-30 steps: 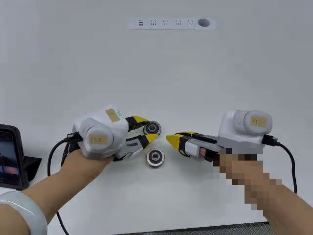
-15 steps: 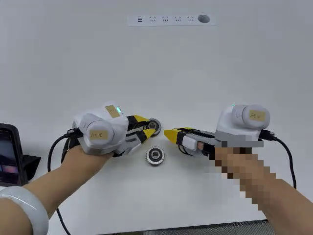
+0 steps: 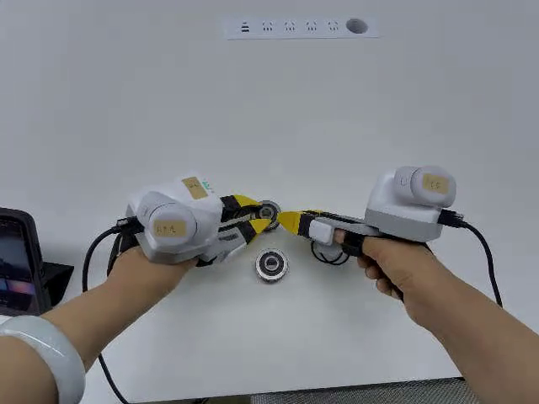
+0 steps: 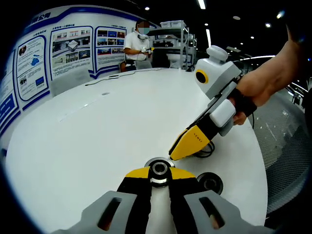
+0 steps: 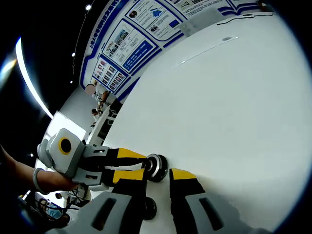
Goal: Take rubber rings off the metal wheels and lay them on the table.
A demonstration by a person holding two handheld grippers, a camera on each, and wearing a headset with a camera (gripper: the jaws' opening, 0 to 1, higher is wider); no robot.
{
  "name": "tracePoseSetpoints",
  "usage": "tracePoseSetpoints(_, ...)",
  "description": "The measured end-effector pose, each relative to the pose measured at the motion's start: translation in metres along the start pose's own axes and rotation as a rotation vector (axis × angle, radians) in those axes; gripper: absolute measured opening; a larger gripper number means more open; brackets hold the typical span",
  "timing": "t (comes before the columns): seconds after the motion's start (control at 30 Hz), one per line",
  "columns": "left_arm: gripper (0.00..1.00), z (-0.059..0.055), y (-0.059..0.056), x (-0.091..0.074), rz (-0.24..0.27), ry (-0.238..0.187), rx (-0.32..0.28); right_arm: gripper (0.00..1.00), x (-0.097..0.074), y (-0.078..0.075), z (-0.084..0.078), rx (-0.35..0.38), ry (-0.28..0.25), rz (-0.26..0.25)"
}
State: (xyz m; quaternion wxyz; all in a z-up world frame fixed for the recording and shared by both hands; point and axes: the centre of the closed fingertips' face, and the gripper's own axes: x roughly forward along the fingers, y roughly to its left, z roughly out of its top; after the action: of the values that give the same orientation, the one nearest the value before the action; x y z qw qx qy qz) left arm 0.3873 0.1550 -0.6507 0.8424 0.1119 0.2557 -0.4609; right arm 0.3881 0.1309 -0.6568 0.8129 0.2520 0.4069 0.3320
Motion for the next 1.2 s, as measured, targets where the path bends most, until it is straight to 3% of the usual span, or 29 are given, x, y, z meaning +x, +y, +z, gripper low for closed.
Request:
tracePoseSetpoints(0.67,0.13,0.000,0.001,0.000,0.001,-0.004,-0.009,0.19,0.012,0.003,-0.003,0.065,0.024,0.045)
tracePoseSetpoints(1.2,0.13,-0.001,0.001,0.000,0.000,-0.008,-0.012,0.13,0.007,0.002,-0.002,0.063,0.027,0.044)
